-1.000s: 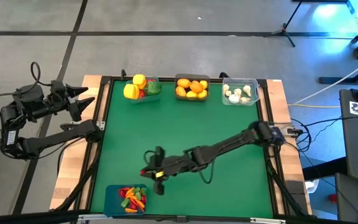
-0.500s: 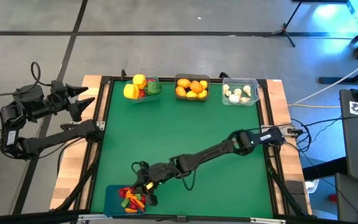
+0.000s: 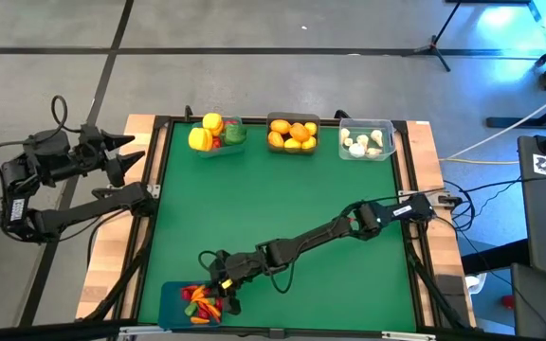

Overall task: Sort produce into baskets
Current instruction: Put the red chili pepper into the dark blue bin, then return to Home Position

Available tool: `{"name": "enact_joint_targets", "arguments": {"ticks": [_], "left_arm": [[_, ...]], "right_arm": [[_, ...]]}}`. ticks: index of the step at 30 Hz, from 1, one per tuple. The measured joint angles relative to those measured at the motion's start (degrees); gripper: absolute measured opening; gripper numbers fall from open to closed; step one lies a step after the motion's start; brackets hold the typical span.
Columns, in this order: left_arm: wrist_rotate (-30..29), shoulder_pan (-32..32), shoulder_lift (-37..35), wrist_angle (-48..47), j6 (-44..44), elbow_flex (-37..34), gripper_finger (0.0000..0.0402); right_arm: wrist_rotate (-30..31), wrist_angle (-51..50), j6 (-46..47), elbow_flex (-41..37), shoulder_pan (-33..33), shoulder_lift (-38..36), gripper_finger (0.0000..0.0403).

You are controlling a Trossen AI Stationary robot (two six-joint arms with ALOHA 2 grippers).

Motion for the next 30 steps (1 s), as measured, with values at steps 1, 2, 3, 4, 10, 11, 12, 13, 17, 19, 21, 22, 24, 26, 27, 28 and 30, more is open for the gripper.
{"name": "enact_joint_targets", "arguments": {"ticks": [1,2,3,4,10,11,12,13,17,19,21,22,24,26,27,28,30], "left_arm": [[0.0,0.0,0.0,-0.2,0.0,0.0,0.0308],[0.0,0.0,0.0,-0.1,0.0,0.0,0.0308],[0.0,0.0,0.0,-0.1,-0.1,0.0,0.0308],[0.0,0.0,0.0,-0.1,-0.5,0.0,0.0308],[0.0,0.0,0.0,-0.1,-1.2,0.0,0.0308],[0.0,0.0,0.0,-0.1,-1.3,0.0,0.0308],[0.0,0.0,0.0,0.0,-1.3,0.0,0.0308],[0.0,0.0,0.0,0.1,-1.4,0.0,0.0308],[0.0,0.0,0.0,3.3,-2.7,0.0,0.0308],[0.1,0.0,0.0,4.9,-3.4,0.1,0.0308],[0.2,0.0,0.0,7.6,-5.1,0.1,0.0308],[0.2,0.0,0.0,8.8,-6.1,0.1,0.0308],[0.4,0.0,-0.2,10.6,-7.3,0.1,0.0308],[0.8,0.0,-0.3,11.9,-7.3,0.2,0.0308],[0.8,0.0,-0.3,12.1,-7.4,0.3,0.0308],[0.8,0.0,-0.3,12.1,-7.4,0.5,0.0308],[1.8,0.0,-0.4,12.5,-6.7,1.2,0.0308]], "right_arm": [[0.0,0.1,0.0,0.0,0.0,0.0,0.0082],[0.0,0.1,0.0,0.0,0.0,0.0,0.0089],[0.0,0.1,-0.1,0.0,0.0,0.0,0.0099],[0.0,-0.1,0.0,0.0,0.0,0.0,0.0111],[0.0,-0.2,1.0,0.0,0.0,0.0,0.0197],[0.0,-0.2,2.0,0.0,0.0,0.0,0.0209],[0.1,0.0,3.0,0.0,-0.1,0.0,0.0220],[0.2,0.0,4.5,0.0,-0.5,0.0,0.0228],[-8.1,-0.2,12.9,2.2,-2.6,0.0,0.0244],[-15.7,-0.3,15.6,4.1,-4.3,0.0,0.0245],[-22.3,-0.4,18.3,6.6,-6.0,0.0,0.0245],[-24.9,-0.4,19.7,8.1,-6.7,0.0,0.0245],[-29.4,-0.1,22.0,11.8,-8.1,0.0,0.0245],[-32.4,6.7,24.4,10.2,-9.1,-2.4,0.0245],[-34.5,10.0,24.8,9.5,-9.7,-3.8,0.0246],[-36.7,13.4,24.9,9.5,-10.1,-4.9,0.0246],[-40.7,18.1,25.7,9.8,-11.0,-8.0,0.0246]]}}
